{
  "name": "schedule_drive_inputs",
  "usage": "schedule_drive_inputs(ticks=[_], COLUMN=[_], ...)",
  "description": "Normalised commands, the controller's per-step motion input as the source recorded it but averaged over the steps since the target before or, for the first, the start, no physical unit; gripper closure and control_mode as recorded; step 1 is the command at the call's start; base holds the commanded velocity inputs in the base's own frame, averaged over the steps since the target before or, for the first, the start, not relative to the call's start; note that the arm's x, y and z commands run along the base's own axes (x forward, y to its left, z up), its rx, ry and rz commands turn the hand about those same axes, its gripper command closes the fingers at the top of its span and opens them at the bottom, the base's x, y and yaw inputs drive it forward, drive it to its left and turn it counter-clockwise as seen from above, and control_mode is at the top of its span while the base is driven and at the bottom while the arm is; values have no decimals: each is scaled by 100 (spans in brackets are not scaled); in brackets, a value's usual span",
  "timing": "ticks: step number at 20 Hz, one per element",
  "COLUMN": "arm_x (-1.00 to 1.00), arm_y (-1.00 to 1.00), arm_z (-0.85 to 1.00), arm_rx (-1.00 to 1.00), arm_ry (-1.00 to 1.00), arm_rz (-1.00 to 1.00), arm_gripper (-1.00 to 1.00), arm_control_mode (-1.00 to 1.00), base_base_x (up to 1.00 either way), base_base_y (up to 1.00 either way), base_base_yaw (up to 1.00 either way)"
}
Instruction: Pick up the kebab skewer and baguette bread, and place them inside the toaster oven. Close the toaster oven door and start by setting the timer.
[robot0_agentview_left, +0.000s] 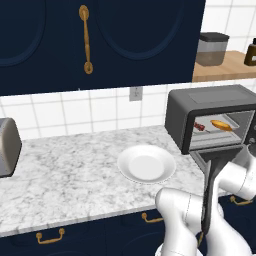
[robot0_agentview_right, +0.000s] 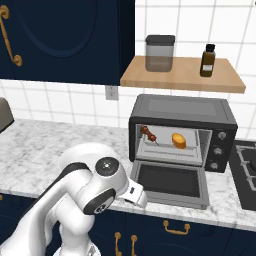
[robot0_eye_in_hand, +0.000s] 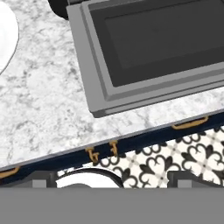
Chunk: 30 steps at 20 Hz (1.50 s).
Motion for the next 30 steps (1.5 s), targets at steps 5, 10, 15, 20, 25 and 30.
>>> schedule_drive_inputs(ticks=[5,10,15,20,25,30], arm_x=[0,4,11,16,41,28], arm_y=[6,21,2,11,26,11], arm_z=[-5,-9,-25,-27,-6,-30], arm_rx=[0,0,0,0,0,0], arm_ry=[4,4,0,-4,0,0], arm_rz=[2,-7,-10,-13,-14,-14], arm_gripper=[-100,-100,-100,-100,-100,-100], arm_control_mode=[-100,-100,-100,-100,-100,-100], base_base_x=[0,0,0,0,0,0], base_base_y=[0,0,0,0,0,0], base_base_yaw=[0,0,0,0,0,0])
